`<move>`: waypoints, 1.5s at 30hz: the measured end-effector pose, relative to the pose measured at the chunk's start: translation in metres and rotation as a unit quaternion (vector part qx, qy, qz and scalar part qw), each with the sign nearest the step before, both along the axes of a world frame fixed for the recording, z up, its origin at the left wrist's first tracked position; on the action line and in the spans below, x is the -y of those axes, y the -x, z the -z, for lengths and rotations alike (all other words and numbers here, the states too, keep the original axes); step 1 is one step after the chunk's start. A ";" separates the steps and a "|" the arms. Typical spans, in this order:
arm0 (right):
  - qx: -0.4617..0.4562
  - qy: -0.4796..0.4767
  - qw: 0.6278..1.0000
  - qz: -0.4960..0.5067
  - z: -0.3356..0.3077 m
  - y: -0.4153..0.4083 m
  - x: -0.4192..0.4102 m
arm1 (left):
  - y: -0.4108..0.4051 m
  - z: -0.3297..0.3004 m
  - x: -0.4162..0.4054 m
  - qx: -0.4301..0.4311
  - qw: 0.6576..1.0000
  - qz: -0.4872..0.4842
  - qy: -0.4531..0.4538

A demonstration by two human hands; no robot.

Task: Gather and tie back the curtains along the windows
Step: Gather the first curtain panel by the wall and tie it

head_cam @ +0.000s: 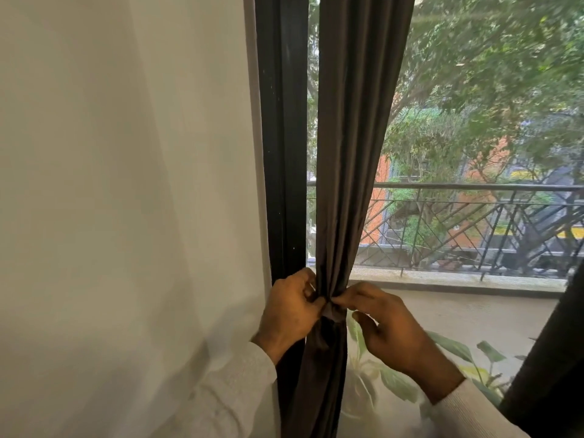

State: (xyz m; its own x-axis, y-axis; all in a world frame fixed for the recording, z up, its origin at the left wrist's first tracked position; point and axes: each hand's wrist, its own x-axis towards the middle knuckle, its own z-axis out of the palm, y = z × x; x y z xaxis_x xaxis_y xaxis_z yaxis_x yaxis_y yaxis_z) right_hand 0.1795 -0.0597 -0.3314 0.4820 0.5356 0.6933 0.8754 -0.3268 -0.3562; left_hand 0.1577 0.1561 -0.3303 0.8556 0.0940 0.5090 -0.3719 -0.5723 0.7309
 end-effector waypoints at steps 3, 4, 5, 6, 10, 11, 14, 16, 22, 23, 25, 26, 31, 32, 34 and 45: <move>0.029 0.030 0.999 0.023 0.004 -0.008 -0.001 | 0.004 0.002 0.000 0.018 0.999 0.047 -0.004; 0.035 0.038 0.998 0.032 0.005 -0.009 -0.001 | 0.005 0.003 0.000 0.031 0.998 0.055 -0.013; 0.044 0.043 0.997 0.042 0.006 -0.009 -0.001 | 0.006 0.005 0.000 0.044 0.997 0.057 -0.021; 0.058 0.047 0.996 0.052 0.008 -0.009 -0.001 | 0.006 0.007 -0.001 0.055 0.997 0.057 -0.025; 0.110 0.030 0.990 0.079 0.015 -0.005 -0.002 | 0.009 0.012 -0.005 0.089 0.993 0.049 -0.053; 0.110 0.021 0.990 0.082 0.017 -0.004 -0.002 | 0.010 0.012 -0.006 0.094 0.992 0.056 -0.063; 0.110 0.016 0.990 0.091 0.023 -0.004 -0.002 | 0.009 0.013 -0.013 0.098 0.989 0.080 -0.081; 0.130 0.018 0.986 0.100 0.025 -0.003 0.000 | 0.008 0.012 -0.018 0.092 0.987 0.090 -0.093; 0.233 0.041 0.965 0.115 0.045 0.021 -0.003 | 0.018 0.004 -0.011 0.126 0.982 0.049 -0.129; 0.243 0.044 0.962 0.113 0.049 0.025 -0.004 | 0.018 0.005 -0.010 0.127 0.982 0.050 -0.127; 0.263 0.052 0.958 0.100 0.050 0.030 -0.003 | 0.016 0.006 -0.009 0.129 0.982 0.058 -0.128; 0.270 0.056 0.957 0.088 0.048 0.031 -0.002 | 0.015 0.007 -0.010 0.131 0.980 0.063 -0.133; 0.305 0.089 0.947 0.039 0.034 0.030 0.001 | 0.013 0.001 -0.013 0.081 0.982 0.097 -0.138; 0.309 0.096 0.946 0.032 0.031 0.029 0.002 | 0.012 -0.001 -0.014 0.065 0.984 0.101 -0.135; 0.311 0.111 0.944 0.023 0.027 0.023 0.006 | 0.009 -0.005 -0.016 0.033 0.985 0.104 -0.133; 0.314 0.135 0.939 0.050 0.030 -0.003 0.025 | 0.017 -0.028 -0.045 -0.040 0.955 0.242 -0.164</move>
